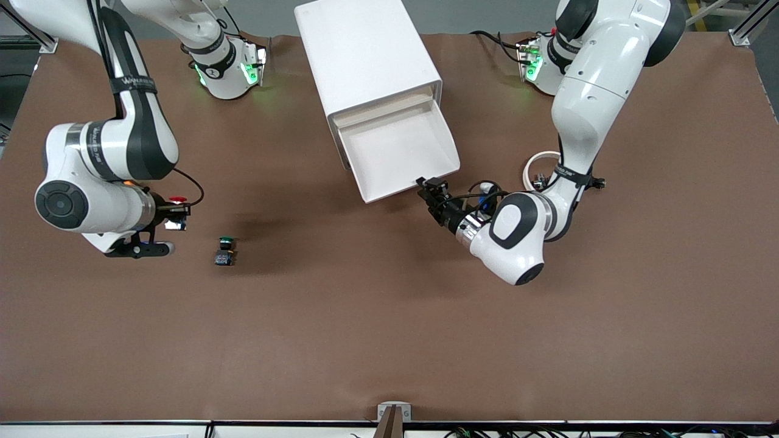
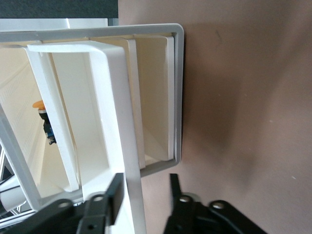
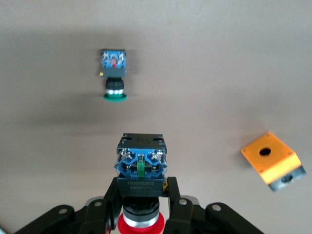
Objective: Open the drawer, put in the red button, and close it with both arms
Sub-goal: 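Carry the red button toward the drawer while the left gripper withdraws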
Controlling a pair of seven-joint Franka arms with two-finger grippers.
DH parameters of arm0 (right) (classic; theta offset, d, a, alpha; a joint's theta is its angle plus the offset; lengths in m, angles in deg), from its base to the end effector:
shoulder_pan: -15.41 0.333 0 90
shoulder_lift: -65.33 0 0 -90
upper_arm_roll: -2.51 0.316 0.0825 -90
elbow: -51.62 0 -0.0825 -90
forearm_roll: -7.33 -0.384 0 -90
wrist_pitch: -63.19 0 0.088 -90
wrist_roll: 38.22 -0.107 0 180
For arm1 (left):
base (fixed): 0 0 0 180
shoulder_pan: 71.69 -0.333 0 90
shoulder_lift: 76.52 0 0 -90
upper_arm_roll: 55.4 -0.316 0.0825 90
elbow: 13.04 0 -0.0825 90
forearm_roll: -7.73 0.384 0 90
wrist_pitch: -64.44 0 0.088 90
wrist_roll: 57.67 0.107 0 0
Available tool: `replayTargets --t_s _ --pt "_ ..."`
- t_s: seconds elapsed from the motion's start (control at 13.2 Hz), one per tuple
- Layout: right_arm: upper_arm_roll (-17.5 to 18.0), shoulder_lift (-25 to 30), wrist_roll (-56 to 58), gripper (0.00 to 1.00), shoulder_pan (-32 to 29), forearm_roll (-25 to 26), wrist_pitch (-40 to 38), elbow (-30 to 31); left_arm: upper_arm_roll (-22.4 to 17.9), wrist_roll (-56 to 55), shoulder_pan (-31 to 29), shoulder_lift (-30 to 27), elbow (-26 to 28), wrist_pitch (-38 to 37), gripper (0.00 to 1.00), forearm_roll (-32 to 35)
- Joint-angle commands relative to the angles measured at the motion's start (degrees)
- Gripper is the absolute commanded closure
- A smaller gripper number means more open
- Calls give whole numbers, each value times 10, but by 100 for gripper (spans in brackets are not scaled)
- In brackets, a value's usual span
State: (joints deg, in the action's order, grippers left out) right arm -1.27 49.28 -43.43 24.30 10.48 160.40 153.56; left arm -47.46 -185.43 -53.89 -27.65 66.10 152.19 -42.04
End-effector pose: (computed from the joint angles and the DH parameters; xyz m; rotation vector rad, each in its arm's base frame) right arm 0.5867 0.0495 0.3758 2.9910 0.0215 -0.5358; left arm 0.5769 -0.3512 0.2122 -1.1737 -2.0357 1.4303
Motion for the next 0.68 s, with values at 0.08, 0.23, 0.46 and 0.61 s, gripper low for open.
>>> replayTargets --t_s 0.08,0.23,0.46,0.61 --pt "0 4 -45 75 14 -35 -66 -36 -1 5 -29 -4 -36 -2 0 4" --pt "0 9 -76 75 25 -58 -77 -39 -12 15 -49 -4 -67 -2 0 7" --pt "0 19 -138 74 52 -80 -98 -44 -56 64 -55 -18 -79 -3 0 30" --pt "1 31 -197 74 78 -88 -113 -46 -66 127 -73 -38 -79 -3 0 45"
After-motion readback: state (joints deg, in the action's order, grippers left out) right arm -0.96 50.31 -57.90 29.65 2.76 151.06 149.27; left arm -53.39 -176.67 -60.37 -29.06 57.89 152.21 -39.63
